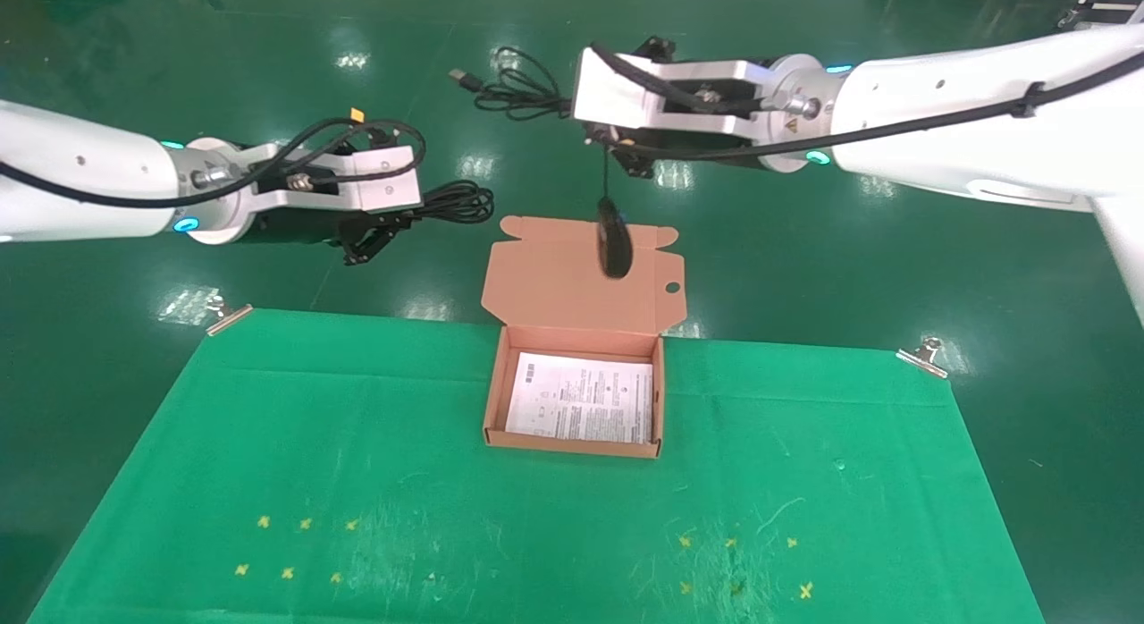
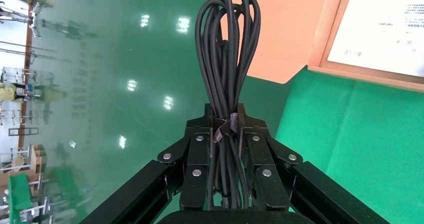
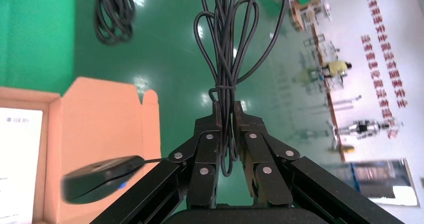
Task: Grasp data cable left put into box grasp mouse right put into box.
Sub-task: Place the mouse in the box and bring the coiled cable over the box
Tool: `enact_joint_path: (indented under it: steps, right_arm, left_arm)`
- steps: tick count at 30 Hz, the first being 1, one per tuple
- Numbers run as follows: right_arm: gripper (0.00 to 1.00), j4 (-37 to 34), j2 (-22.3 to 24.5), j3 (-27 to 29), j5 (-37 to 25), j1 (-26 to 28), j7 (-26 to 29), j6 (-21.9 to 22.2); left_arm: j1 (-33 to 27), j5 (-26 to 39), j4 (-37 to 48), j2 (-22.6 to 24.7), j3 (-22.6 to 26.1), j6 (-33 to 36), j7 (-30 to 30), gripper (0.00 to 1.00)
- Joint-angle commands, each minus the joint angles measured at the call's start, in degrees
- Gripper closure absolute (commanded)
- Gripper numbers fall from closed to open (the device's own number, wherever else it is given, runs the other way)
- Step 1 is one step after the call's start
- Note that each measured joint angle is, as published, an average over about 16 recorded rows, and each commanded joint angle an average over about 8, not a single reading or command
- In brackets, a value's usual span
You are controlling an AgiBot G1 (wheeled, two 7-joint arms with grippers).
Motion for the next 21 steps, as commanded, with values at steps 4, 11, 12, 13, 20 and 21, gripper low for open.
enact_joint_path:
  steps: [4,11,12,13,20,21]
  right_arm:
    - [1.00,-2.44,-1.38,0.26,2.13,0.57,-3.55,-0.34]
    - [1.00,-4.27,-3.88,-0.07,2.88,-0.25,-4.92,0.25]
    - [1.00,-4.76,-4.25,-0.16,2.88,-0.39,-5.18,0.42]
    - [1.00,-5.34,-4.62,-0.25,2.88,-0.52,-5.48,0.60]
    - [1.00,-10.03,-6.76,-1.00,3.37,-1.94,-7.71,1.08]
    - [1.00,-10.60,-7.00,-1.16,3.49,-2.22,-7.96,1.09]
  left_arm:
    - [-0.35,0.65,-0.21,0.15,0.00,-0.38,-0.44,1.00]
    - [0.31,1.37,0.12,-0.94,0.12,-0.21,-0.98,1.00]
    - [0.41,1.65,0.21,-1.15,0.19,-0.13,-1.16,1.00]
    - [0.49,1.97,0.28,-1.36,0.28,-0.01,-1.37,1.00]
    - [1.15,4.52,-0.29,-2.87,1.19,1.75,-3.53,1.00]
    - [1.28,4.91,-0.54,-3.09,1.34,2.08,-3.90,1.00]
